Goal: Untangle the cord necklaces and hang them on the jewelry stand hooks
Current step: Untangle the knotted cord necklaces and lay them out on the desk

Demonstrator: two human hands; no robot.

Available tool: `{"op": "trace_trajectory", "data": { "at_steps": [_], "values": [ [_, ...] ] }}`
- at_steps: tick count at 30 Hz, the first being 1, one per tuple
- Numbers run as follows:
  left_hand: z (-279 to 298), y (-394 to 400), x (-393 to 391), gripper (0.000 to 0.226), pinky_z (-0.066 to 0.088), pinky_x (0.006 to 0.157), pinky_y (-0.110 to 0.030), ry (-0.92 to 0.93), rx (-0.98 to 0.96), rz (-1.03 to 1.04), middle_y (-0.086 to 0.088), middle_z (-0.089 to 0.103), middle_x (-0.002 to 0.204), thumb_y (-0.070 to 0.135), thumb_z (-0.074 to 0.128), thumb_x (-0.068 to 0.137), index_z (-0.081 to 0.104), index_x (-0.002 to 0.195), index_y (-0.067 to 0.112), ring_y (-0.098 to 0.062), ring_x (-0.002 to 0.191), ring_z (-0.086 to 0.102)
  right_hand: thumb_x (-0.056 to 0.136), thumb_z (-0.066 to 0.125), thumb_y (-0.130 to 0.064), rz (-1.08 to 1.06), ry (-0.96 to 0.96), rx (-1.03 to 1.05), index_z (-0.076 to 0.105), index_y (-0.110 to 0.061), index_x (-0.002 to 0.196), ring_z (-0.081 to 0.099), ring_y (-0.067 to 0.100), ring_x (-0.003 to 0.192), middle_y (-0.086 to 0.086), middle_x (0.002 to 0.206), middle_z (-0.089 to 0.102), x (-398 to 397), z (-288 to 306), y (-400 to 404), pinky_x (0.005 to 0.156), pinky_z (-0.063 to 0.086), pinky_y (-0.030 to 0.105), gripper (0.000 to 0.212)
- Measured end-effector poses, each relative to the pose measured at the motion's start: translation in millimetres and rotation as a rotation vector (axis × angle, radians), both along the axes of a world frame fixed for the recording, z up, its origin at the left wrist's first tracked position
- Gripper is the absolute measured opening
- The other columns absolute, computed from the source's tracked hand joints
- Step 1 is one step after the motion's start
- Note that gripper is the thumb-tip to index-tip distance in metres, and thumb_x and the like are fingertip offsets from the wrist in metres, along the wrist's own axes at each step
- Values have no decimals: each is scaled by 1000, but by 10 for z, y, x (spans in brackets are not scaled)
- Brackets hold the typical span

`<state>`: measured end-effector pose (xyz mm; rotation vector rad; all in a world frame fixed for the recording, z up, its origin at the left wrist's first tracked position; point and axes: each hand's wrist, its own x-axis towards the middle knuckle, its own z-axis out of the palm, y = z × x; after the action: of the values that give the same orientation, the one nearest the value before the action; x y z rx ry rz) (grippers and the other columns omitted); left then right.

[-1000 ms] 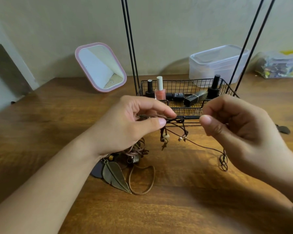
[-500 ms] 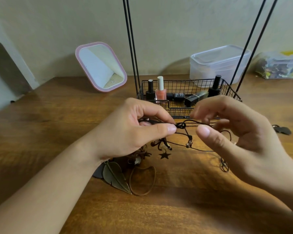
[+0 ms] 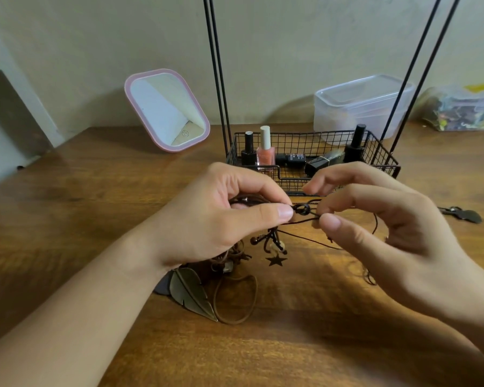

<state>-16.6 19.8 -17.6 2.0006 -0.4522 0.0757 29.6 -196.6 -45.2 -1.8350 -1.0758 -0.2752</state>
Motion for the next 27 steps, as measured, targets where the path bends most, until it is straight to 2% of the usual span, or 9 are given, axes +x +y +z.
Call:
{"op": "trace_trajectory", "data": {
  "at_steps": [3, 5, 7, 9, 13, 18, 22, 25, 27],
  "values": [
    [-2, -7, -5, 18, 41, 60, -10, -8, -16, 6, 14, 66, 66, 25, 66, 85, 77, 90, 11, 1, 61, 57, 92, 58, -35, -12, -13, -7, 69, -25, 86, 58, 17, 118, -10, 114, 62, 7, -3, 13, 94, 41, 16, 16],
    [0, -15, -11, 14, 43, 63, -11, -10, -2, 7, 13, 68, 69, 23, 68, 88, 77, 90, 13, 0, 66, 60, 91, 58, -35, -16, -14, -15, 70, -25, 87, 58, 16, 118, -11, 113, 62, 5, -9, 16, 93, 41, 15, 17],
    [3, -23, -14, 10, 40, 61, -7, 0, 13, 2, 17, 65, 63, 15, 68, 91, 76, 86, 13, 2, 61, 58, 90, 58, -35, -21, -5, -17, 70, -24, 85, 58, 17, 117, -11, 113, 62, 3, -12, 15, 93, 42, 16, 17],
    [10, -41, -14, 16, 37, 56, -3, 16, 24, 16, 21, 58, 54, 8, 63, 93, 73, 81, 12, 5, 54, 54, 89, 59, -35, -41, -7, -20, 71, -25, 84, 58, 14, 116, -11, 112, 62, 0, -11, 12, 92, 43, 16, 17],
    [9, -68, -9, 19, 33, 50, -6, 82, -60, 33, 16, 48, 52, 15, 60, 92, 71, 78, 9, -1, 48, 42, 85, 60, -39, -92, -10, -29, 71, -29, 80, 58, 7, 115, -15, 111, 62, -2, -6, 4, 90, 43, 13, 15],
    [-21, -64, -2, 19, 33, 50, -10, 93, -83, 37, 8, 46, 55, 18, 63, 95, 72, 80, 9, -4, 50, 38, 83, 66, -42, -121, -77, -35, 72, -29, 88, 57, 12, 119, -10, 117, 61, -34, -5, -9, 97, 44, 26, 15],
    [-19, -83, -10, 19, 36, 52, -4, 63, -44, 43, 20, 54, 53, 8, 58, 95, 70, 81, 8, 3, 51, 51, 79, 77, -32, -194, -252, 18, 70, -20, 84, 58, 16, 112, 2, 114, 59, -72, 2, 13, 93, 42, 26, 16],
    [-19, -104, -22, 18, 36, 53, -3, 41, -19, 20, 22, 56, 54, 6, 58, 94, 70, 82, 9, 6, 53, 53, 79, 78, -37, -206, -266, 8, 73, -22, 81, 59, 15, 100, -1, 114, 59, -84, -19, 27, 87, 42, 26, 16],
    [-18, -111, -28, 17, 37, 54, -2, 30, -8, 1, 23, 56, 55, 6, 59, 94, 70, 82, 10, 6, 54, 54, 80, 76, -41, -193, -225, -6, 74, -25, 82, 60, 15, 102, -4, 115, 60, -81, -33, 29, 85, 46, 30, 16]
  ]
}}
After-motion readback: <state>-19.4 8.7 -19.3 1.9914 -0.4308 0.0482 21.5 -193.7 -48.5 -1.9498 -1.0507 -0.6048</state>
